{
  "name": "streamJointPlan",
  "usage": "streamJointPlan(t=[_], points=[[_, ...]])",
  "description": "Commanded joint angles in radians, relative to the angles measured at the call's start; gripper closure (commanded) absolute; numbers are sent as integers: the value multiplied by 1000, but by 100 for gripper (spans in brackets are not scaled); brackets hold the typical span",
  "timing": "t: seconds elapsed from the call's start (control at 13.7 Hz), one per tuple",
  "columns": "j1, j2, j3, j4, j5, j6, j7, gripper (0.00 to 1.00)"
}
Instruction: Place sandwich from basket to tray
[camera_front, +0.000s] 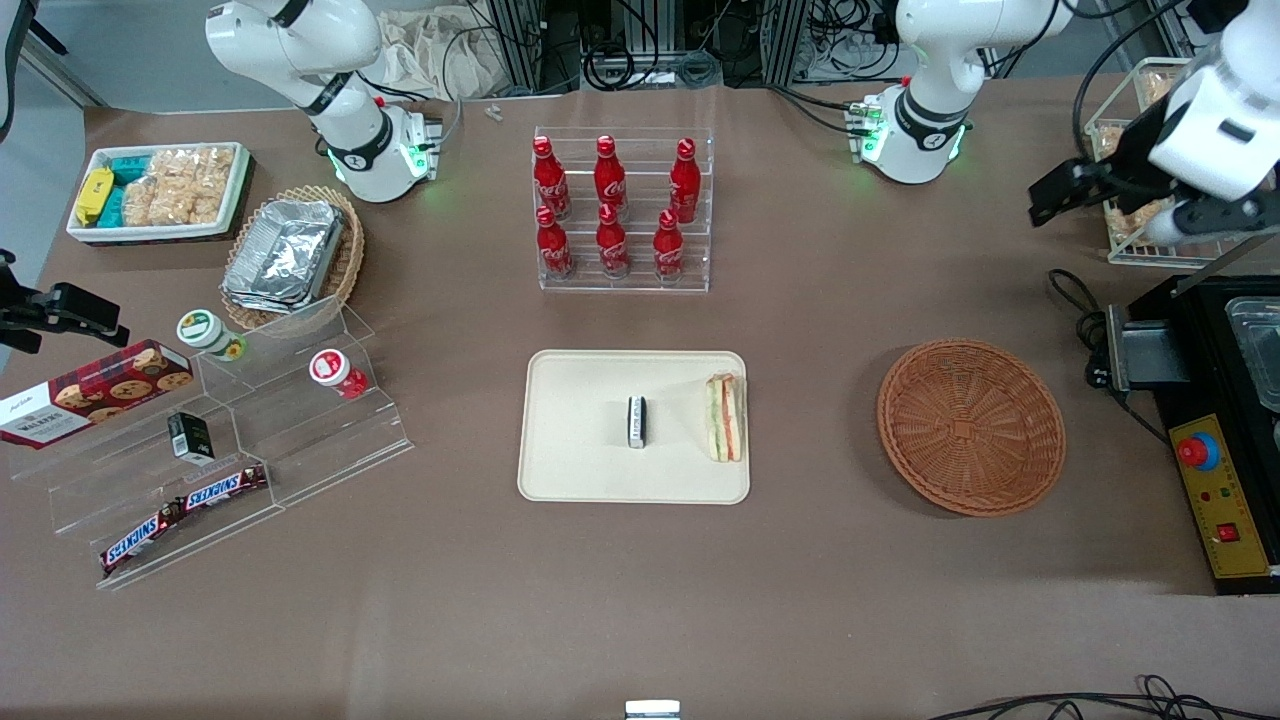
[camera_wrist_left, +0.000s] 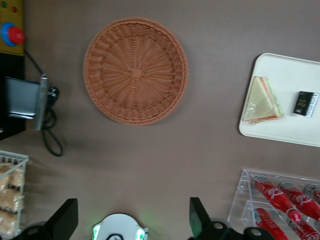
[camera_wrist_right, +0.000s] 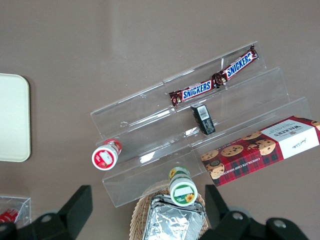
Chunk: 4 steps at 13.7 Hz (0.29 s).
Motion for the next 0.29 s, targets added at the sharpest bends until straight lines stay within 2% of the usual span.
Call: streamJointPlan(t=[0.0, 0.22], points=[[-7, 27, -4, 36, 48, -15, 6, 0], [-9, 32, -7, 42, 81, -16, 12, 0]])
